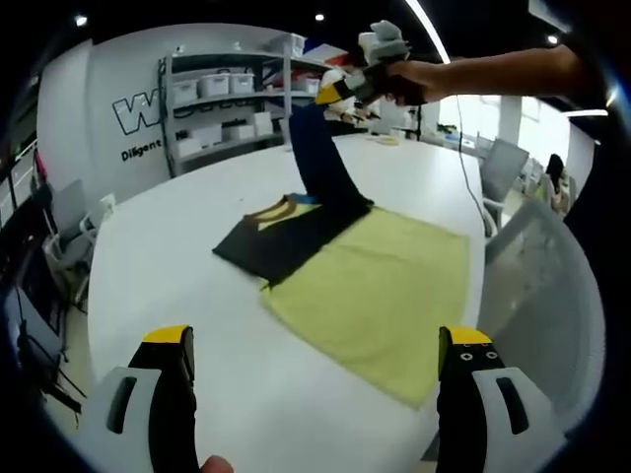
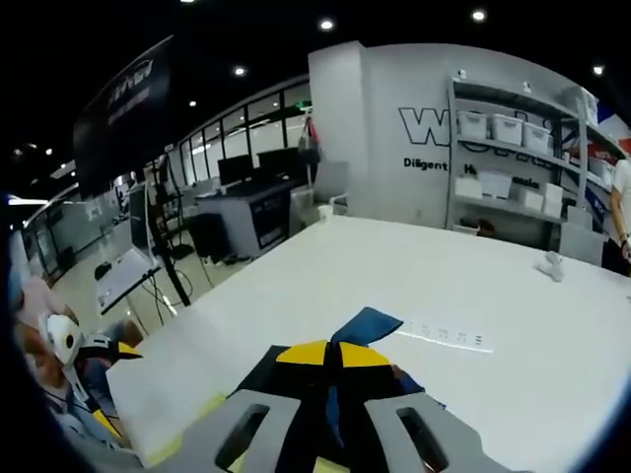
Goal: Fold the garment on the visible template until the final outline fits inside the template.
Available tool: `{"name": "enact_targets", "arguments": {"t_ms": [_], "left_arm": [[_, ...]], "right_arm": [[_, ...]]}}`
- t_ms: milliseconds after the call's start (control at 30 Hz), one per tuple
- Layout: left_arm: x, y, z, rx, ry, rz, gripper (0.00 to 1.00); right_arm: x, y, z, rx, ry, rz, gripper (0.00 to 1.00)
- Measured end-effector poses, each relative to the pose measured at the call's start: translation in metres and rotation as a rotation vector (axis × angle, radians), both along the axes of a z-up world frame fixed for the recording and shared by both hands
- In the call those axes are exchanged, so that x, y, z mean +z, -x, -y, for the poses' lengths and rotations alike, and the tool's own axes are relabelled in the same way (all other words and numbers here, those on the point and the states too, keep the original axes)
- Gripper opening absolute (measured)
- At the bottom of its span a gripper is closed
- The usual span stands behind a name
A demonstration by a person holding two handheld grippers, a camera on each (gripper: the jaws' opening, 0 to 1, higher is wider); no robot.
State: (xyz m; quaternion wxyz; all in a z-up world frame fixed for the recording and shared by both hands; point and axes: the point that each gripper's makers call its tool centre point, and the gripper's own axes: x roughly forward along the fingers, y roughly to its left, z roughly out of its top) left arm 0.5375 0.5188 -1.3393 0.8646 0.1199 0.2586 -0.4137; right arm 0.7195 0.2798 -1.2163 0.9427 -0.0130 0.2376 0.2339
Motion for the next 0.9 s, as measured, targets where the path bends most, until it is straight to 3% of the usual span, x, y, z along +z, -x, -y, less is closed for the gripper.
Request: {"name": "enact_targets", "arguments": {"t_ms": [133, 400, 900], "left_arm": [[0.001, -0.001, -0.003, 0.016, 0.015, -0.006, 0.99], [0.001, -0.002, -0.01, 0.061, 0.049, -0.027, 0.99], [-0.01, 0.004, -0.028, 0.085, 0.045, -0.039, 0.99]], "right_arm": [[-0.009, 0.004, -0.012, 0.006, -0.01, -0.016, 0.0], [-0.028, -0.006, -0.025, 0.013, -0.012, -0.037, 0.0], [-0.061, -0.002, -0.061, 0.047, -0.004, -0.099, 0.0]]}}
